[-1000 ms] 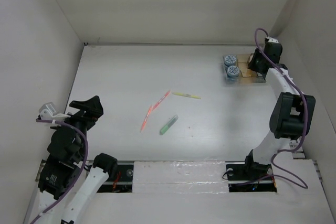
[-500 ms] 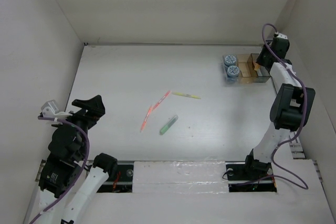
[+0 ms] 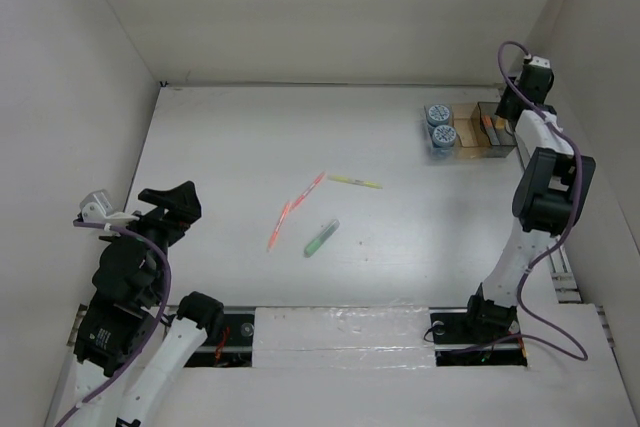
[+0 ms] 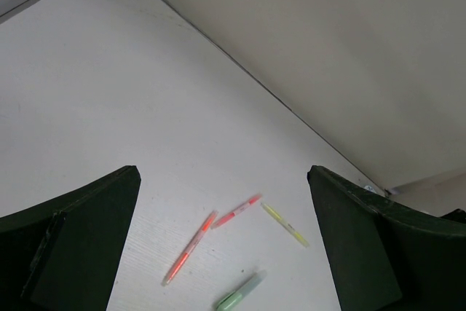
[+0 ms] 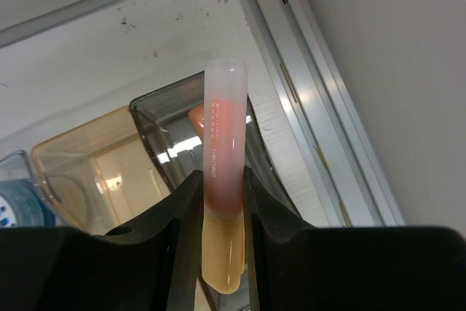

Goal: Sort the stationery into containers
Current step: Place the pen in the storage box.

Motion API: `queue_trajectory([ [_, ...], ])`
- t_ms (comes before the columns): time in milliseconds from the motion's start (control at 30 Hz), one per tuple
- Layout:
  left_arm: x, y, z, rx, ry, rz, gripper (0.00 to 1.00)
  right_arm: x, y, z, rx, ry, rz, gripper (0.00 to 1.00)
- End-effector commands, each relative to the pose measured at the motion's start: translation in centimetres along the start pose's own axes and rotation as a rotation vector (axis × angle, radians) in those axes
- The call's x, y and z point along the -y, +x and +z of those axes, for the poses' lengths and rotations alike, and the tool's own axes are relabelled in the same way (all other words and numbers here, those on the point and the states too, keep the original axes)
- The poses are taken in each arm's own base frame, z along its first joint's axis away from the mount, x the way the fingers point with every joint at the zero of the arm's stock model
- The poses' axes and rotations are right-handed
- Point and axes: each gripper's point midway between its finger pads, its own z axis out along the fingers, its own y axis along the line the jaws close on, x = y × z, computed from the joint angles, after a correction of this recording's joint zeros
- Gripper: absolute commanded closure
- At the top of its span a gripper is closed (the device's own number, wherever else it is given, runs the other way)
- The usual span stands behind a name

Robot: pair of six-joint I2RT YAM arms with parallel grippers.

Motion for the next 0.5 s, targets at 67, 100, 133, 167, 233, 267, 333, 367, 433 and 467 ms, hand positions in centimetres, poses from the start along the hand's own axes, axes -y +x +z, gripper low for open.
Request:
queue_trajectory([
  [67, 0.8, -0.5, 0.5, 0.020, 0.016, -0.001, 0.00, 1.1, -3.0, 0.5, 0.076, 0.047, -0.060, 1.00],
  [100, 0.8, -0.5, 0.5, 0.020, 0.016, -0.001, 0.00, 1.1, -2.7, 0.8, 0.064, 0.048, -0.061, 1.00],
  [133, 0.8, -0.5, 0.5, 0.020, 0.016, -0.001, 0.00, 1.1, -2.7, 0.8, 0.064, 0.048, -0.061, 1.00],
  [167, 0.9, -0.7, 0.5, 0.025, 0.021, -0.006, 0.00, 1.3, -2.0, 1.3, 0.050, 0.058, -0.062, 1.00],
  [233, 0.9, -0.7, 0.5, 0.026, 0.021, -0.006, 0.00, 1.3, -2.0, 1.6, 0.049, 0.058, -0.072, 1.00],
  [267, 0.9, -0.5, 0.6, 0.020, 0.016, -0.001, 0.00, 1.3, -1.6, 2.0, 0.034, 0.059, -0.073, 1.00],
  [333, 0.9, -0.5, 0.6, 0.020, 0.016, -0.001, 0.00, 1.3, -1.6, 2.0, 0.034, 0.059, -0.073, 1.00],
  [367, 0.9, -0.5, 0.6, 0.020, 0.016, -0.001, 0.00, 1.3, -1.1, 2.3, 0.025, 0.059, -0.074, 1.00],
  [433, 0.9, -0.5, 0.6, 0.020, 0.016, -0.001, 0.00, 1.2, -1.1, 2.3, 0.024, 0.050, -0.075, 1.00],
  [467, 0.9, -0.5, 0.6, 0.020, 0.016, -0.001, 0.00, 1.2, -1.1, 2.3, 0.024, 0.050, -0.075, 1.00],
])
